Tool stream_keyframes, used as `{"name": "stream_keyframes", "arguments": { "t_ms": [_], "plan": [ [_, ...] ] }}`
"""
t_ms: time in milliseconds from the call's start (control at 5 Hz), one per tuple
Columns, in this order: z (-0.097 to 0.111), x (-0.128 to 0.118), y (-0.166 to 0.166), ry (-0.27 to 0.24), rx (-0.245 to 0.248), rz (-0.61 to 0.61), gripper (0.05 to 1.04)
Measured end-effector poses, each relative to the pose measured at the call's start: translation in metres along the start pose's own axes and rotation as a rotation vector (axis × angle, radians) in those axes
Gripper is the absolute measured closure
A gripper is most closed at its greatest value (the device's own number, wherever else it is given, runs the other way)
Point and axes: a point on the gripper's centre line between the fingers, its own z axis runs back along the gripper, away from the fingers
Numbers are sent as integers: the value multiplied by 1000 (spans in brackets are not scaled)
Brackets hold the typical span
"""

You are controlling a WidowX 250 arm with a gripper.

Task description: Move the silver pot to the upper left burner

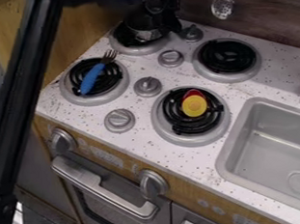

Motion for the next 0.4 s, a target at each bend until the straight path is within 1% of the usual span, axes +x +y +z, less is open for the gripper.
{"name": "stream_keyframes", "arguments": {
  "t_ms": [200, 400],
  "plan": [
    [-1, -14, -3, 27, -11, 15, 807],
    [13, -28, -12, 45, -32, 31, 526]
  ]
}}
